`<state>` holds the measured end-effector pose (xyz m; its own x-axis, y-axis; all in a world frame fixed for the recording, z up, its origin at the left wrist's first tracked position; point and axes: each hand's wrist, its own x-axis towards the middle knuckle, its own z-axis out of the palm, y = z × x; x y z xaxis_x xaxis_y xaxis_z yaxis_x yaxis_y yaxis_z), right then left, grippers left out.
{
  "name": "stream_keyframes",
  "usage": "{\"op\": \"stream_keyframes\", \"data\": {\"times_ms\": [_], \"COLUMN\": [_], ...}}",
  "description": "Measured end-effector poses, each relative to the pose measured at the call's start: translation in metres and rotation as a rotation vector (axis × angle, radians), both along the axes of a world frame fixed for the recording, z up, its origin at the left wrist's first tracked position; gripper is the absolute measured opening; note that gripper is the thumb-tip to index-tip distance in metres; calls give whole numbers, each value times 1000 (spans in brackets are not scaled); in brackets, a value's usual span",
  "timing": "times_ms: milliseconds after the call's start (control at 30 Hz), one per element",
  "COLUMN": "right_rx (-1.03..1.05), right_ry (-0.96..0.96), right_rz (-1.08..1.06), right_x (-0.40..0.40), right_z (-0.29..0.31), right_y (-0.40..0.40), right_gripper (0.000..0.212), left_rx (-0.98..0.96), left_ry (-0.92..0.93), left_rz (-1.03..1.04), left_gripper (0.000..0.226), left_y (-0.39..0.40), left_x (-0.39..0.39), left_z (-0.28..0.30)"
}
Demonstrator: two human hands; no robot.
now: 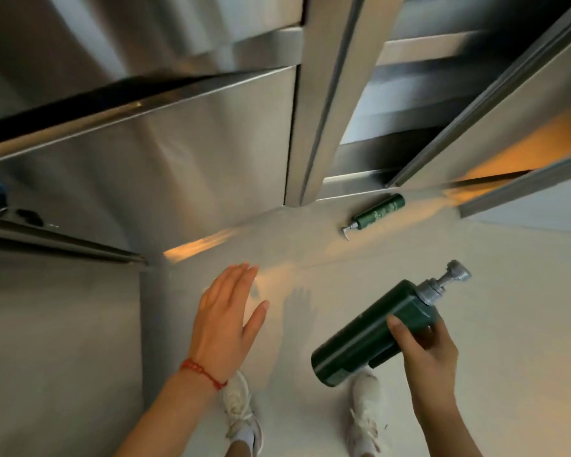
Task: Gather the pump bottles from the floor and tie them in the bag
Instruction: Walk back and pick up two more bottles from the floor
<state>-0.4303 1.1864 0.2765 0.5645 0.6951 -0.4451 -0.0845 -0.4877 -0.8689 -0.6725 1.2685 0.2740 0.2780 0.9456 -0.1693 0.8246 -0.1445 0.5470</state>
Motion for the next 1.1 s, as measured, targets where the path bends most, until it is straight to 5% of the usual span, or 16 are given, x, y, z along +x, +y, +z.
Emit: {"op": "stream_keyframes", "data": {"times_ms": [533,733,933,1100], "right_rx": [72,49,6,-42], "right_ry": [-128,-140,-140,-137], "right_rz": [144,213,368,553], "right_x": [259,295,309,327], "right_z": [97,84,60,47], "right_y": [-31,10,74,125], "right_gripper": [46,51,58,62], "left_rx": [-24,-50,-73,-109], "left_ry": [-72,-63,-98,-147], "left_rz": [102,175,316,448], "left_gripper": [60,49,75,64], "left_y": [-55,-24,30,60], "left_x": [262,296,322,342], "left_z": [72,49,20,7]}}
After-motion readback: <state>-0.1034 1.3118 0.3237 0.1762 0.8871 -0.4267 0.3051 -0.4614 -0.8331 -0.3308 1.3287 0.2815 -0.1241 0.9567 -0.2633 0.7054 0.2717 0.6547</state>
